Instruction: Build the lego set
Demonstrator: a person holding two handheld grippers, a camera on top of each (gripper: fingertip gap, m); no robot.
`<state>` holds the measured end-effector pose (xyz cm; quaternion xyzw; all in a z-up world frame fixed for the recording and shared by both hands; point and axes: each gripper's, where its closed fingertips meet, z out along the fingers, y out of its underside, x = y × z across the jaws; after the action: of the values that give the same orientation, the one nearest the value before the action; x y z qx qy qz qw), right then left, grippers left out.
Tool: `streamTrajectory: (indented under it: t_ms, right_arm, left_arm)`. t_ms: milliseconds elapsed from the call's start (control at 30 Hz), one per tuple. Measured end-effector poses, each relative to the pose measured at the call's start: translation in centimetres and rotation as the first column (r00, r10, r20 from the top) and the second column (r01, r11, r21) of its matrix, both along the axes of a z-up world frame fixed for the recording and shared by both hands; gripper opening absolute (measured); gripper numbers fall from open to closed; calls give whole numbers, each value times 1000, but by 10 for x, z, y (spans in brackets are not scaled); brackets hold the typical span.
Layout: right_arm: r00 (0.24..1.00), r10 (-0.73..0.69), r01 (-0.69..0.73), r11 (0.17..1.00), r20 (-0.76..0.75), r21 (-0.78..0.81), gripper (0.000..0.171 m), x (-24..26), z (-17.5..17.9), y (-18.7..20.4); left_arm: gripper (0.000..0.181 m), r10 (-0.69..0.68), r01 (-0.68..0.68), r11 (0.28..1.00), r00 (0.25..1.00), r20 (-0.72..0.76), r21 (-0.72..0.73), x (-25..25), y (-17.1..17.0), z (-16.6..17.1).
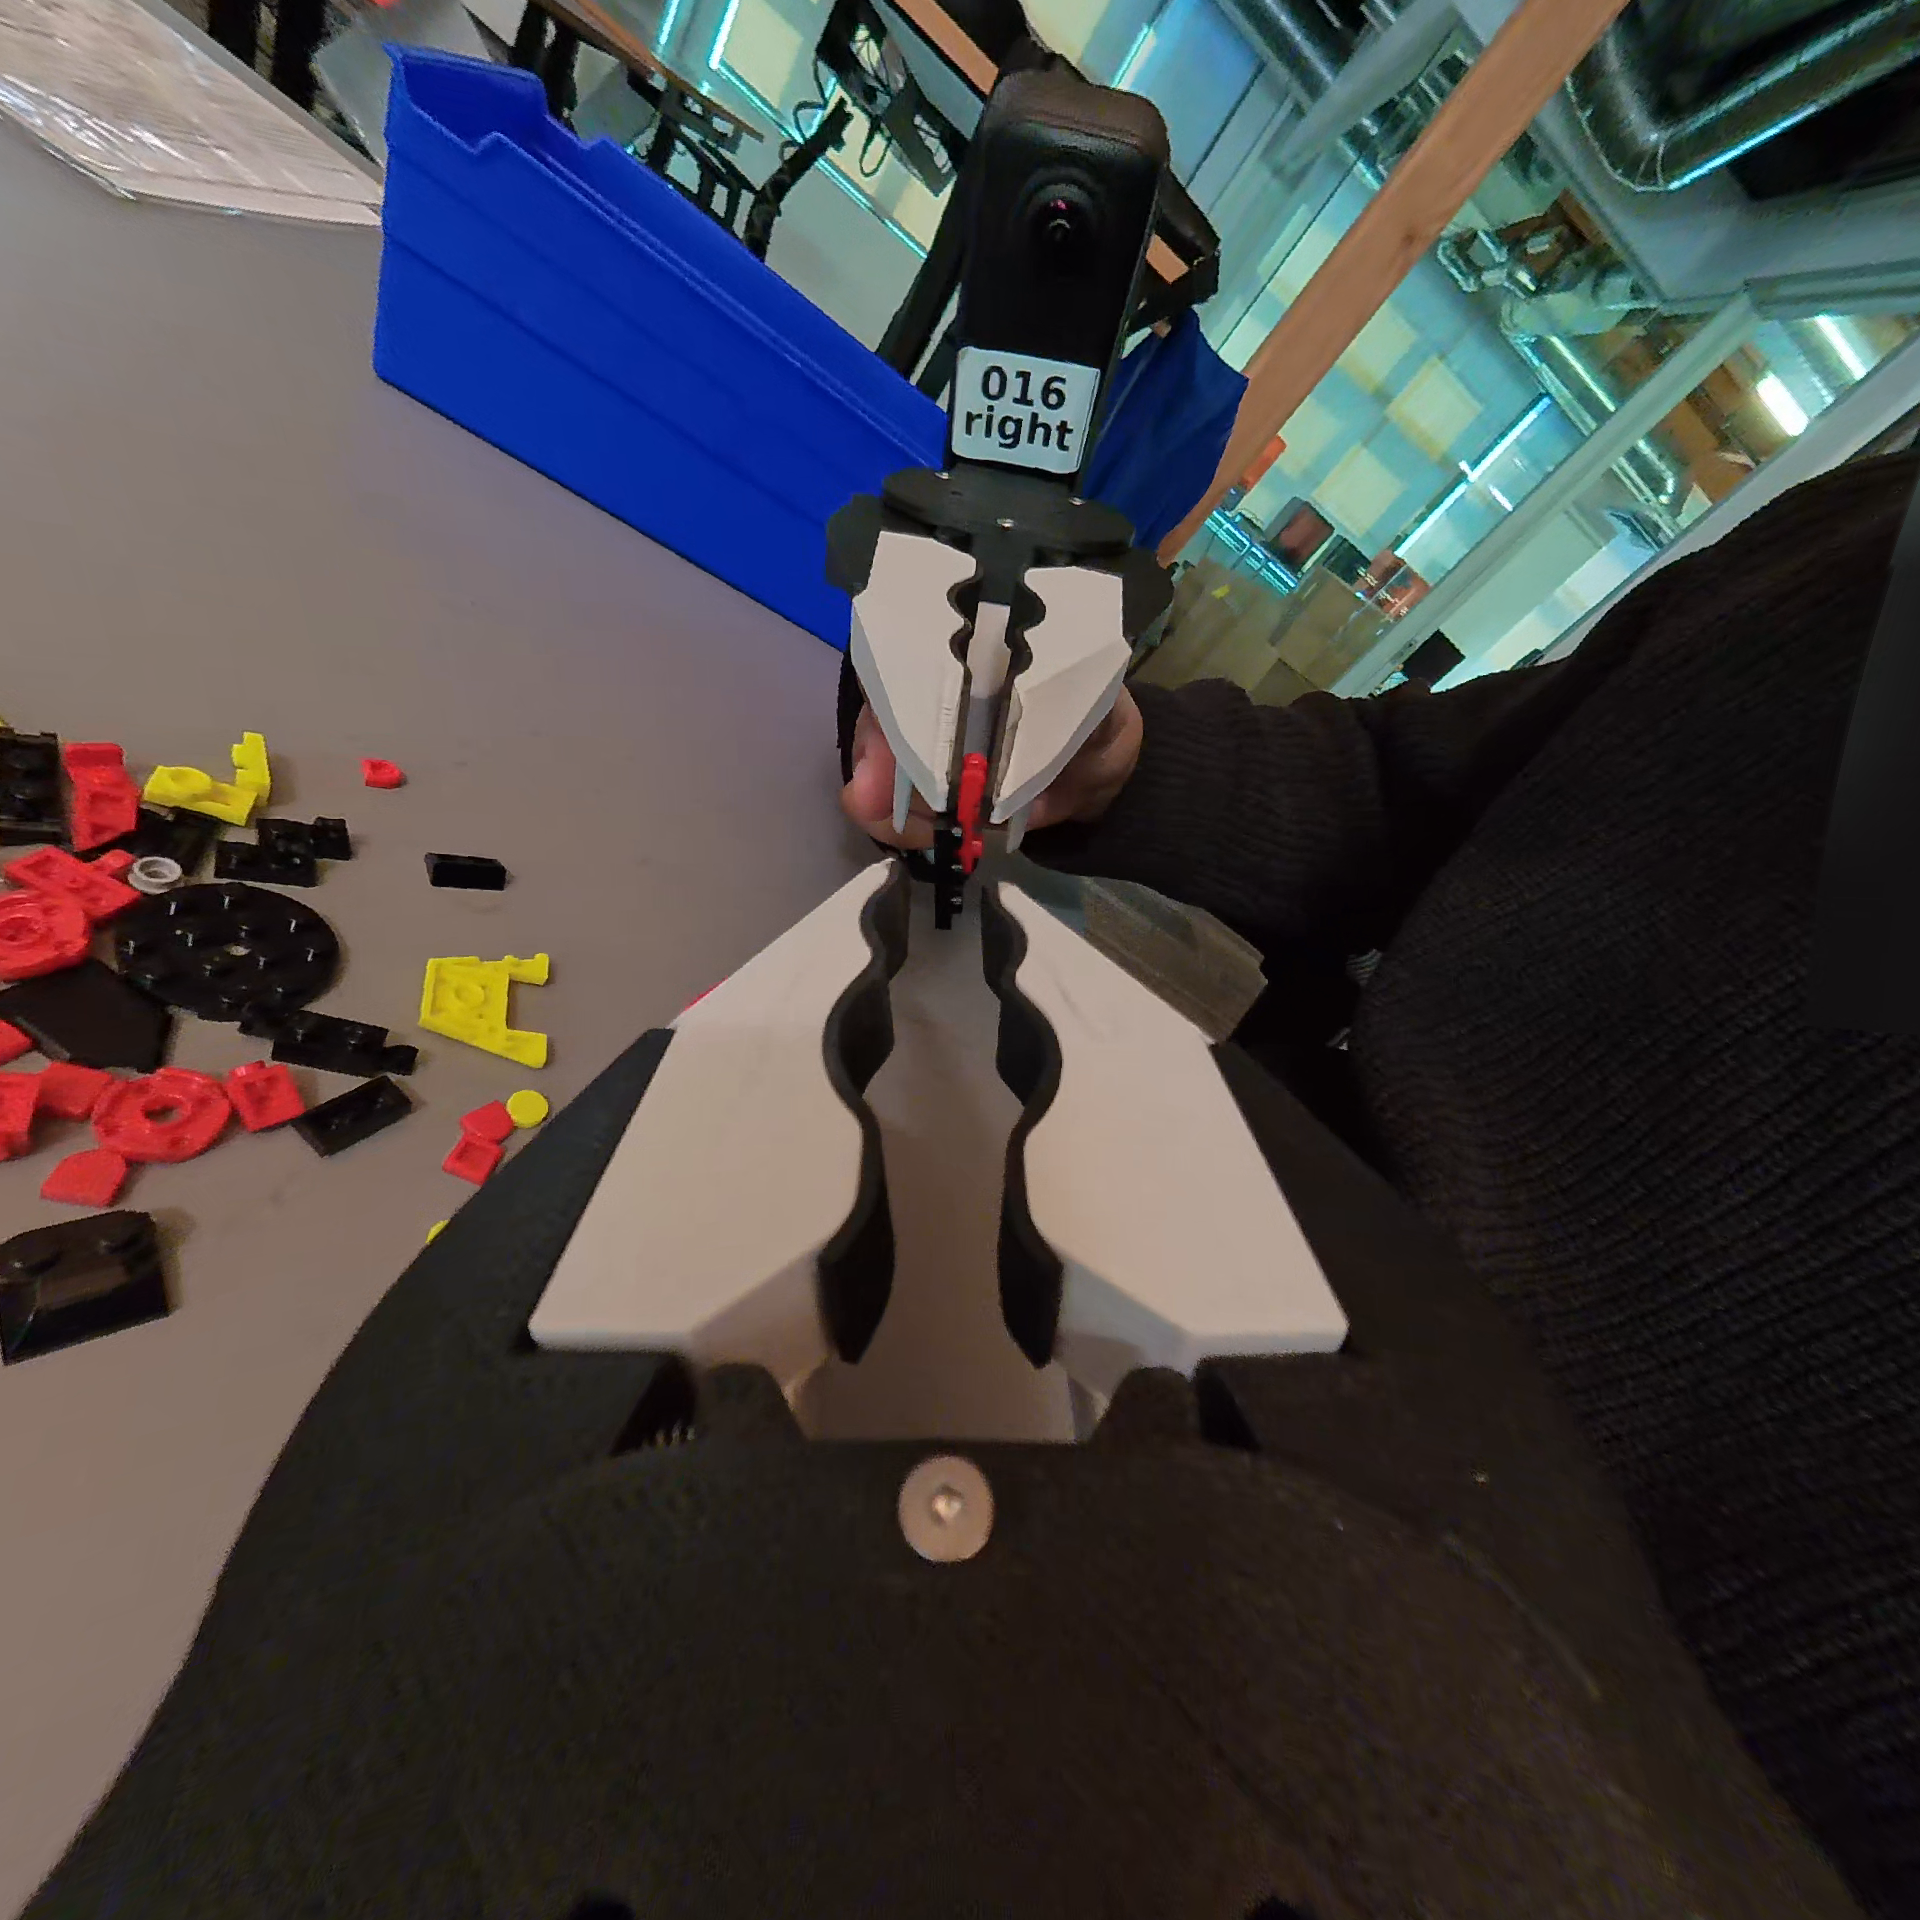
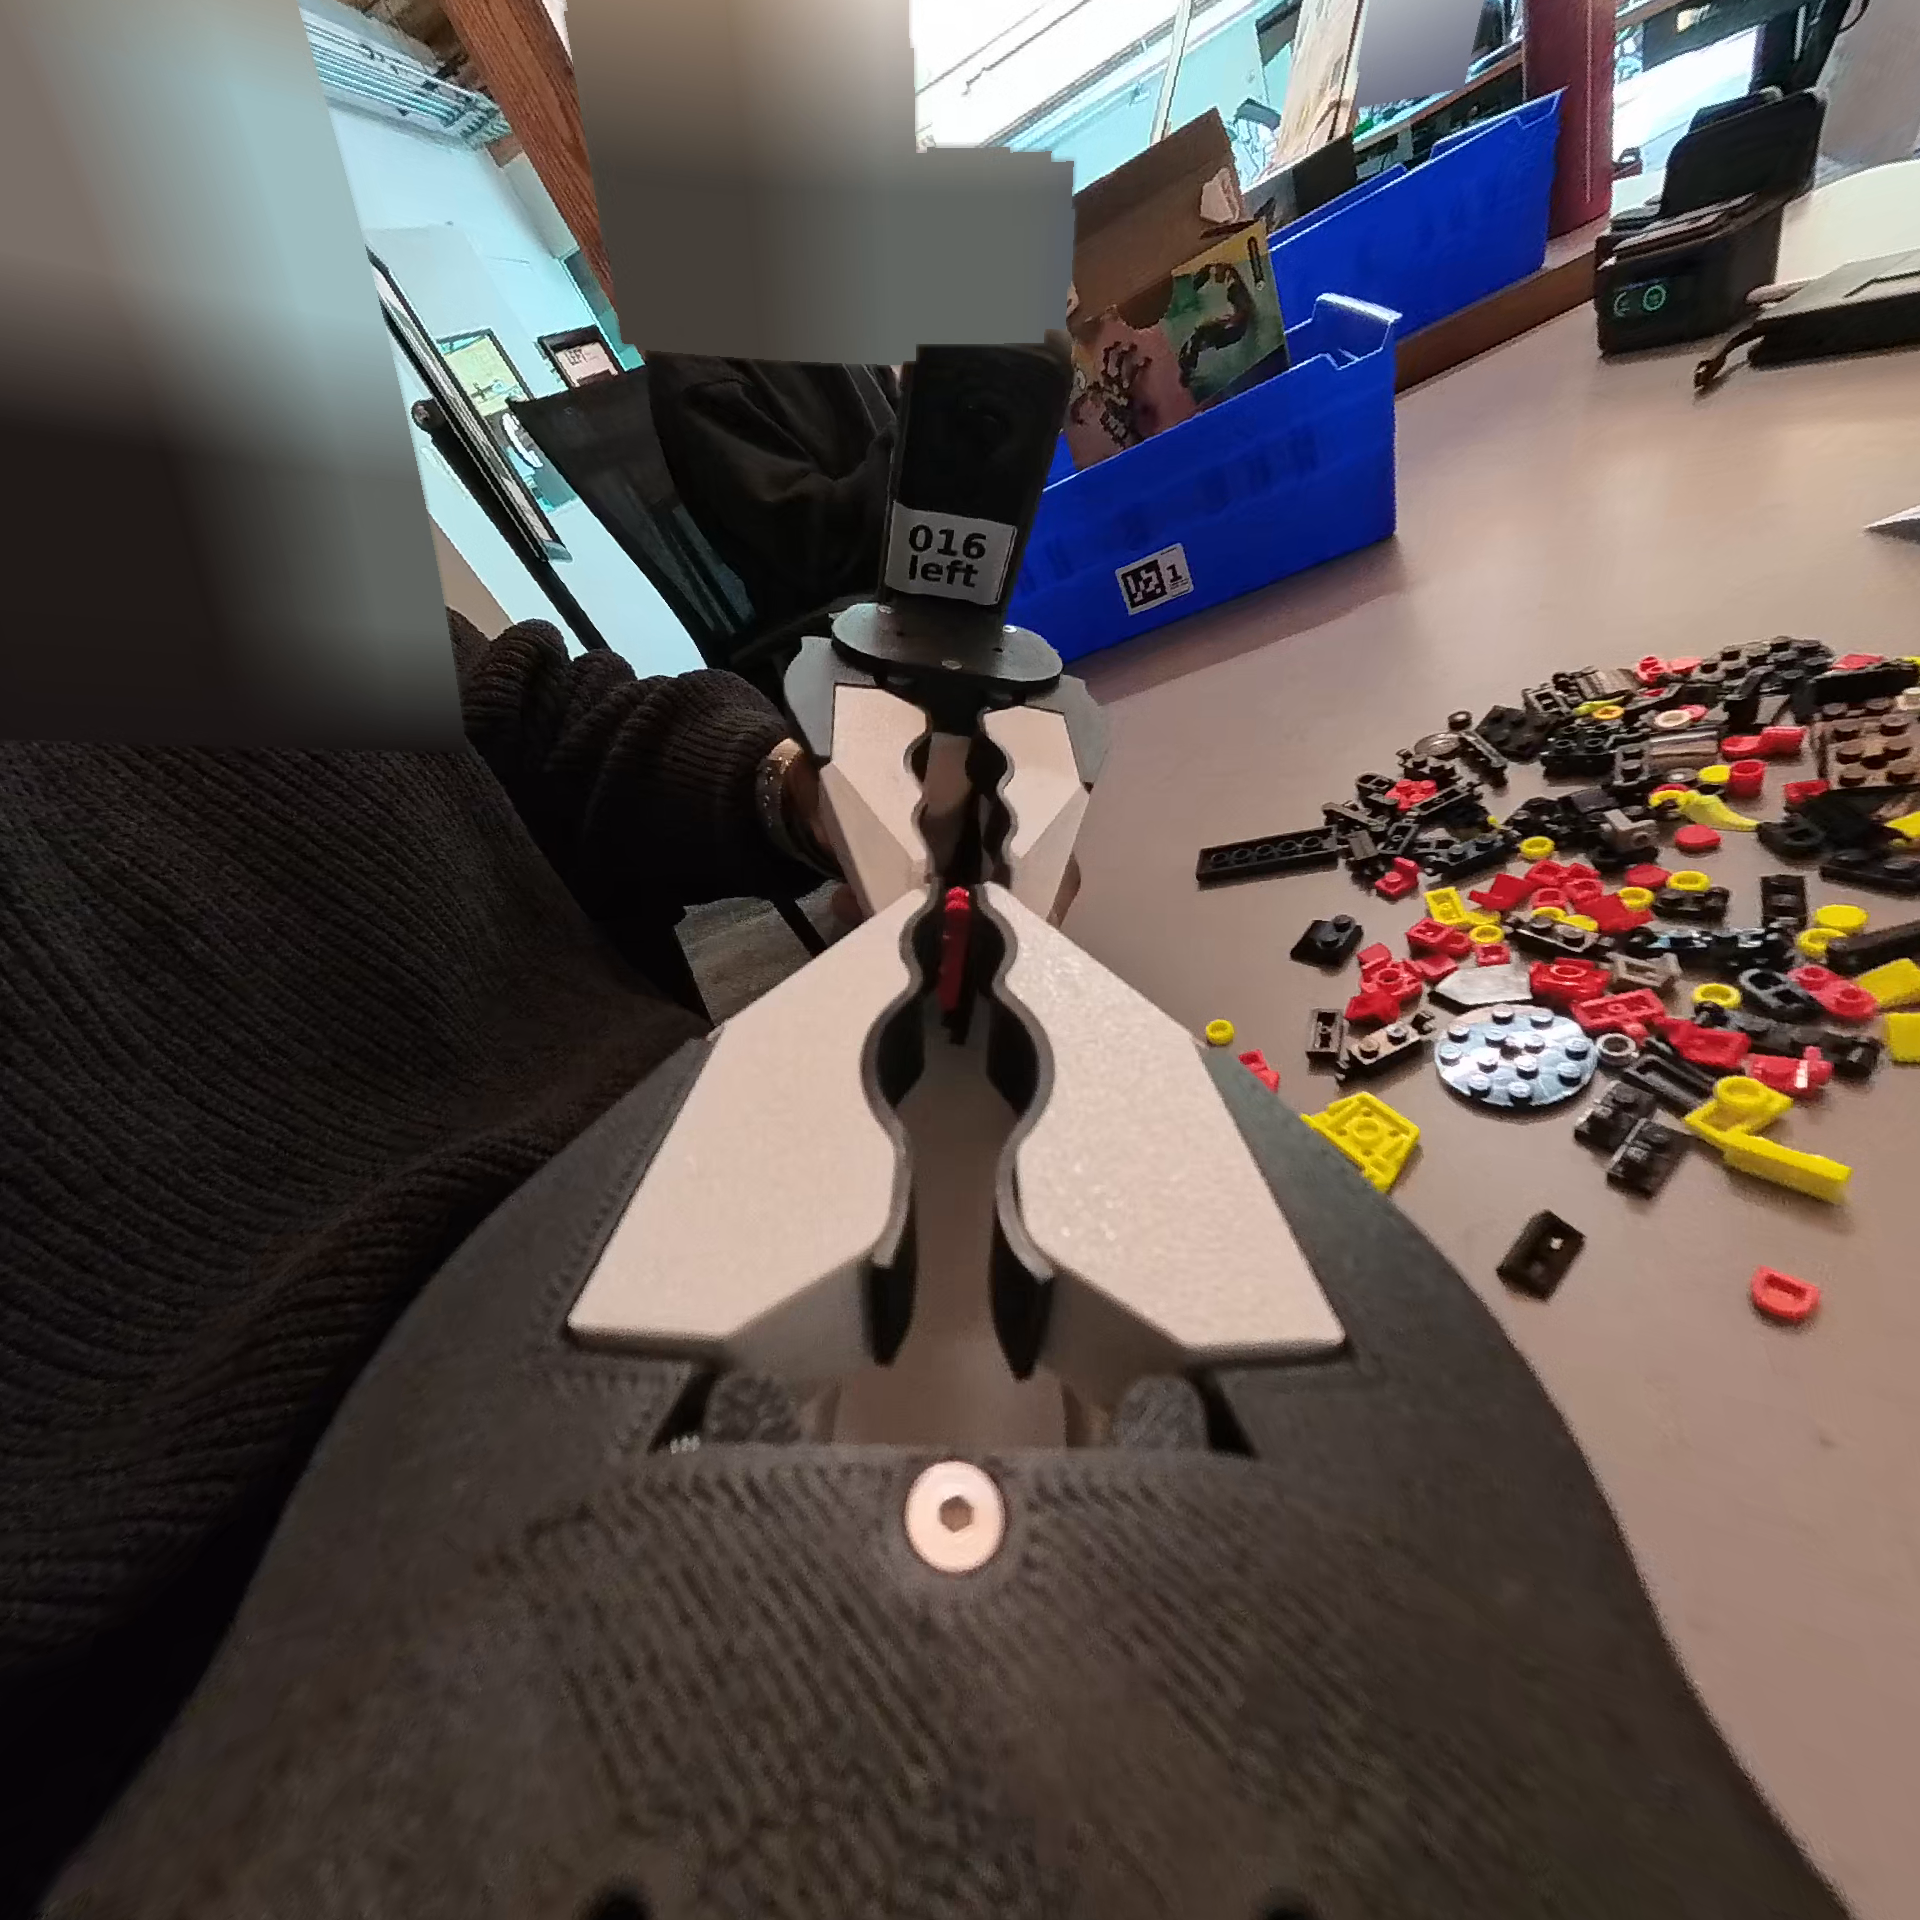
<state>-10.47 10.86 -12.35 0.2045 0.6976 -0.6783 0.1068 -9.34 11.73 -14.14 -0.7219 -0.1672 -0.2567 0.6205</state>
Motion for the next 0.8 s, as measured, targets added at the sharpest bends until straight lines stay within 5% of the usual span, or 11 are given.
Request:
streamTrajectory:
  t_ms: [800]
  right_arm:
    - [999,28,-27,999,31,-19,2,4,-1,-4]
  left_arm:
    - [0,-12,11,1000,1000,11,24,2,0,2]
